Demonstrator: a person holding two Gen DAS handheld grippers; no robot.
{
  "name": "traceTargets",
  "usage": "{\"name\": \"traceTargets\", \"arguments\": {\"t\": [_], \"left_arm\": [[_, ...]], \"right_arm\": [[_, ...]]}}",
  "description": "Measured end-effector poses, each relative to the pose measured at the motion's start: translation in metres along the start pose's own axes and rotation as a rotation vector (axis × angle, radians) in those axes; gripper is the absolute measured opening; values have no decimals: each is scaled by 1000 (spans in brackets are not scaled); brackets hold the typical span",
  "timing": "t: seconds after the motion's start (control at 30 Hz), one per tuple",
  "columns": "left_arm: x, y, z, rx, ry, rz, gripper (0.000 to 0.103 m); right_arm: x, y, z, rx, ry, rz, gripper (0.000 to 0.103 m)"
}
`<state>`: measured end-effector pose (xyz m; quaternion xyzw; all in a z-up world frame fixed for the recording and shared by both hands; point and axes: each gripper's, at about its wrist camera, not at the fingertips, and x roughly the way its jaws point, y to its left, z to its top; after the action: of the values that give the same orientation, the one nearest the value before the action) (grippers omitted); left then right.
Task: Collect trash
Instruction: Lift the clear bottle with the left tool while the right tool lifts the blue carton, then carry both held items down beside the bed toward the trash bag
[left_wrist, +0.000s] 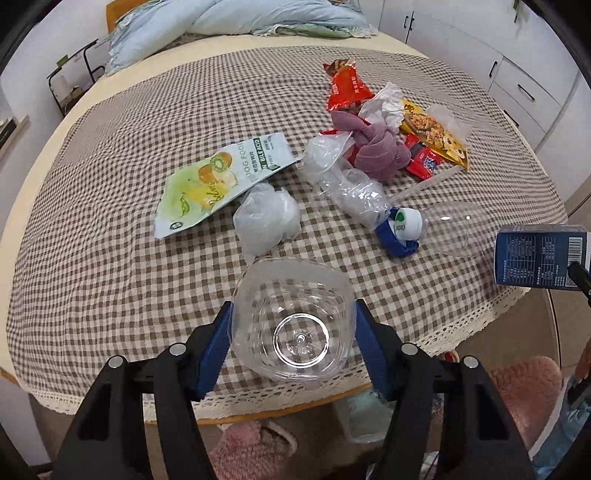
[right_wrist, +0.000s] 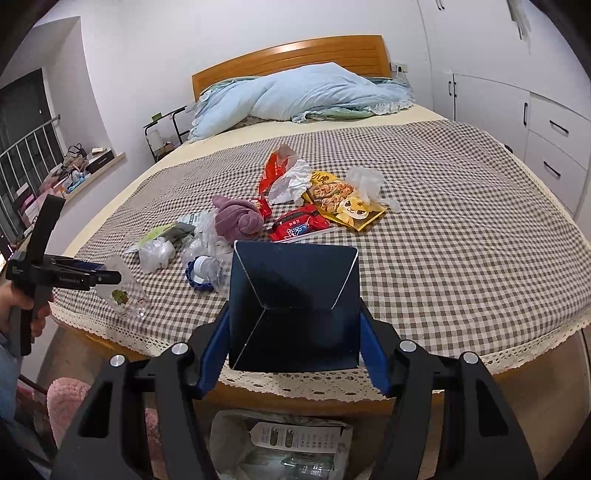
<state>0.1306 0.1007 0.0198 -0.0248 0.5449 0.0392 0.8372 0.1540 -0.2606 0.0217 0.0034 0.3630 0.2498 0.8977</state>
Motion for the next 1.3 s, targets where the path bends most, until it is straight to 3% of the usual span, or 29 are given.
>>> {"name": "traceTargets", "arguments": {"t": [0.5, 1.3], "left_arm": [[-50, -9, -23, 16, -162, -27, 59], [-98, -56, -86, 108, -239, -154, 59]], "right_arm": [[-18, 14, -6, -23, -34, -8, 61], [-53, 48, -36, -103, -14, 16, 61]]}}
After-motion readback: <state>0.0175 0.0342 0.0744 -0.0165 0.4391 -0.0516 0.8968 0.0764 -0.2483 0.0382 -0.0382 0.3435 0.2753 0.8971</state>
